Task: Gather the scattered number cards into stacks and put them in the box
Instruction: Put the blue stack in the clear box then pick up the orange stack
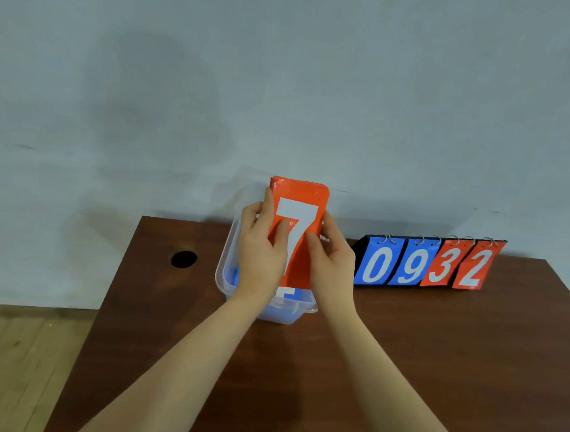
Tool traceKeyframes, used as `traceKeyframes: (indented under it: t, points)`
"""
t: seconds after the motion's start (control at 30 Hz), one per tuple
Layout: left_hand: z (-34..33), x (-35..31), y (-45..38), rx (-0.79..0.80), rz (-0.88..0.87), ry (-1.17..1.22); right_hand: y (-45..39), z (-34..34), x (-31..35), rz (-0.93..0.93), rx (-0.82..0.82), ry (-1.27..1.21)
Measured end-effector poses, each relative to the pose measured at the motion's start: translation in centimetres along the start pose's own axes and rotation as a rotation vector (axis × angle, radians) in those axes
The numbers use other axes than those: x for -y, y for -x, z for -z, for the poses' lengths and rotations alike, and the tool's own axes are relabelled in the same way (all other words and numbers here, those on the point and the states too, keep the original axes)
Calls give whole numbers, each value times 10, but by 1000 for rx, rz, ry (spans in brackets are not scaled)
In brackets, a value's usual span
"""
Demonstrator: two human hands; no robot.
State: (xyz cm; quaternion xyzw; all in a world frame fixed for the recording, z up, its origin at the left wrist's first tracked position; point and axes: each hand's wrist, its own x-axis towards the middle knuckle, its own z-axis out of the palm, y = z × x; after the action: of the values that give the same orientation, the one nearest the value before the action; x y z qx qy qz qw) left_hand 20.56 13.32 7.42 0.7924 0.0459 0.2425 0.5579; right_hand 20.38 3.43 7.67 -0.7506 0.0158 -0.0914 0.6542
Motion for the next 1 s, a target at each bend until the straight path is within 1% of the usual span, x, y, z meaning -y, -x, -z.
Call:
traceKeyframes:
  t: [0.1, 0.17, 0.27, 0.3, 0.33, 0.4, 0.47, 0.53, 0.6, 0.67, 0.83, 0.9, 1.0]
  points:
    - [3, 12, -10, 14, 19, 16, -12, -14, -13, -33, -21, 60]
    - [6, 23, -18, 55, 24, 3, -22, -20, -20, -53, -27, 87]
    - [17, 49, -35, 116, -37, -125, -45, -18, -23, -4, 14, 208]
    - [21, 60, -41, 116, -49, -191, -55, -14, -22, 50, 47, 287]
    - [25, 70, -48, 114, -25, -245, -64, -10, -22, 118, 100, 394]
    - [29, 88, -59, 126, 20, -339, -80, -7, -22, 216, 262, 638]
    - [28, 101, -67, 200, 33, -422, -93, -11, -27, 257, 391, 857]
    - [26, 111, -71, 279, 43, -453, -101, -20, -35, 307, 445, 996]
    - [24, 117, -75, 344, 60, -457, -109, -29, -45, 300, 507, 1102]
    - [24, 121, -77, 384, 87, -450, -118, -38, -58, 253, 550, 1144]
    - [26, 122, -79, 408, 97, -482, -122, -55, -96, 133, 628, 1086]
    - [25, 124, -79, 399, 77, -483, -122, -60, -108, 87, 609, 1070]
    - [25, 125, -78, 385, 60, -462, -127, -64, -122, 95, 564, 1089]
